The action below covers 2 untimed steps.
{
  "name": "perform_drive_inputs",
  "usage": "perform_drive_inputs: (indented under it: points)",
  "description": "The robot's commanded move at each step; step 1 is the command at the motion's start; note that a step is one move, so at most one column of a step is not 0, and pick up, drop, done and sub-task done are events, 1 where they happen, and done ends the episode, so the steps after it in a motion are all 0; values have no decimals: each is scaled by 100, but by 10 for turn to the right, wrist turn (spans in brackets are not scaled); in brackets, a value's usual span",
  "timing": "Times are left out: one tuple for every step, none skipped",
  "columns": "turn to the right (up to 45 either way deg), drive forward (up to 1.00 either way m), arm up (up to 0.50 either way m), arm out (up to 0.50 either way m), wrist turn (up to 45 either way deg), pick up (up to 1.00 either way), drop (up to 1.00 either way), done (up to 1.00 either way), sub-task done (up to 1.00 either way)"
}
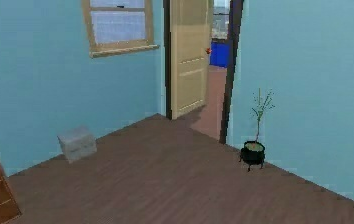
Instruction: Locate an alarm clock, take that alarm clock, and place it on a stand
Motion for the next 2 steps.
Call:
perform_drive_inputs:
  points:
    - [0,100,0,0,0,0,0,0,0]
    - [30,0,0,0,0,0,0,0,0]
